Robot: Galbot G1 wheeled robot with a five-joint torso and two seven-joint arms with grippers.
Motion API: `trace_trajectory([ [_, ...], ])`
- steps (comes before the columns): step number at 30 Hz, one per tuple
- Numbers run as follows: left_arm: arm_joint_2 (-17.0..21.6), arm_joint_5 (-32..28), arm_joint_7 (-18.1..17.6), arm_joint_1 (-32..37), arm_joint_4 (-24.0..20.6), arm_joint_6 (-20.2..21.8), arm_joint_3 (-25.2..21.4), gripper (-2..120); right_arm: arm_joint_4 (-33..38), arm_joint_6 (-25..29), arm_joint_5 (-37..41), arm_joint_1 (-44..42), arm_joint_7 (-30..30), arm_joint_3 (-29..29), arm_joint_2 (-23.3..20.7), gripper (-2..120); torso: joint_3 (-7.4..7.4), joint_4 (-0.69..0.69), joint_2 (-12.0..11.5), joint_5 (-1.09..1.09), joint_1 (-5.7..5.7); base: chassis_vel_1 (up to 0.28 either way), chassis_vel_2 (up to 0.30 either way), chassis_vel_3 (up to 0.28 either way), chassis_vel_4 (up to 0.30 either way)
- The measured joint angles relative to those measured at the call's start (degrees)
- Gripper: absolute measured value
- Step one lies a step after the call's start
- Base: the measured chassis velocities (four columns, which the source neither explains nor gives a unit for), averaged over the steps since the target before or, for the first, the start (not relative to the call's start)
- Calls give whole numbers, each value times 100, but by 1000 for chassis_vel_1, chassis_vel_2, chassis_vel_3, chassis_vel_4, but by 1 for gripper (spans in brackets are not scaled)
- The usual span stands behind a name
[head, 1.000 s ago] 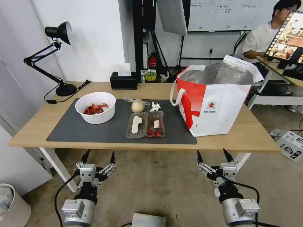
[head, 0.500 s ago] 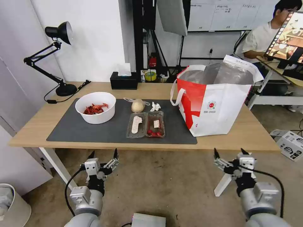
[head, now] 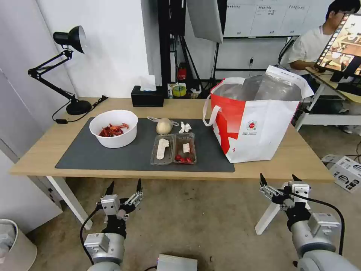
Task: Pick up the trash from the table and place it into the takeout bag.
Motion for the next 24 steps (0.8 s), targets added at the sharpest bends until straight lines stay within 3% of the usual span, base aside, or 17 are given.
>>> trace_trajectory([
  [6, 52, -41, 114, 10, 30, -150, 86, 100, -26, 93, 1, -4, -11, -69, 1, 100, 0, 0, 0, 0, 0, 0, 0, 0, 0],
  [18, 94, -382, 226, -10, -132, 88, 428, 100, -33, 131, 0, -13, -31, -87, -15, 100, -1, 0, 0, 0, 0, 0, 0, 0, 0],
  [24, 136, -368, 259, -94, -137, 88, 422, 100, -205, 632, -29, -38, -384, -218, -11, 100, -1, 0, 0, 0, 0, 0, 0, 0, 0],
])
